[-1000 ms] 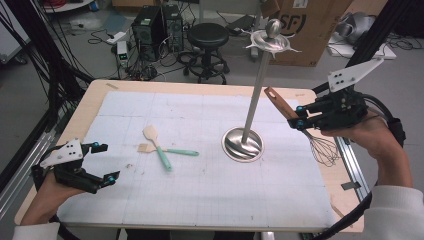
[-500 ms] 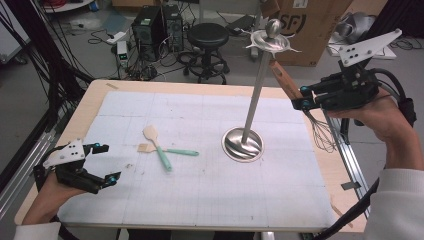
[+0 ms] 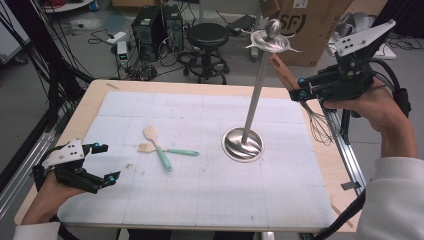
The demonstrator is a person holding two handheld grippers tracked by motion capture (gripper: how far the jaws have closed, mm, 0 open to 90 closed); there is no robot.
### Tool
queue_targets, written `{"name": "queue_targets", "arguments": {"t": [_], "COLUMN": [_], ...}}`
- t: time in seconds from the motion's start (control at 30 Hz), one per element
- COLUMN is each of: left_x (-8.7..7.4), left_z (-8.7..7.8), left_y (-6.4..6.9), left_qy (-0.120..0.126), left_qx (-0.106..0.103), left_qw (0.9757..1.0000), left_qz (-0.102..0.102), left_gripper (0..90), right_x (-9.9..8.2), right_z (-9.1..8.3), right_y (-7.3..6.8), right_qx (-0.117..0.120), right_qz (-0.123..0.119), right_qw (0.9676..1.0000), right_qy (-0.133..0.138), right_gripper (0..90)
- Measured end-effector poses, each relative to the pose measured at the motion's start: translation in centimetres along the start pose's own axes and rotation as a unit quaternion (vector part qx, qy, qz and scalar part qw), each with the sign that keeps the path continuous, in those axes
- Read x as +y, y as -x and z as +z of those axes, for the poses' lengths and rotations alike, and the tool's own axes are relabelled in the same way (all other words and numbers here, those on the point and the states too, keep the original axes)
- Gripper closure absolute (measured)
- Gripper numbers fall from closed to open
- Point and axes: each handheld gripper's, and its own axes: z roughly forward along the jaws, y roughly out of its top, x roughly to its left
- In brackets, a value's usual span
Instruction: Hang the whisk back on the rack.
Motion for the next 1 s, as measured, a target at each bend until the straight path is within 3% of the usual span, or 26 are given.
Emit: {"name": "queue_targets", "arguments": {"t": [0.43,1.0], "left_x": [-0.1,-0.2], "left_z": [0.1,0.2], "left_y": [-0.2,-0.1], "left_qy": [-0.004,-0.004], "left_qx": [0.001,-0.001], "left_qw": [1.0,1.0], "left_qz": [-0.002,-0.002], "left_gripper": [1.7,1.7], "right_x": [-0.4,-1.5], "right_z": [0.8,3.2], "right_y": [1.6,2.3], "right_qx": [-0.007,-0.015], "right_qz": [0.012,0.0], "right_qw": [0.9999,0.9995], "right_qy": [0.002,0.027], "right_gripper": [73.1,71.9]}}
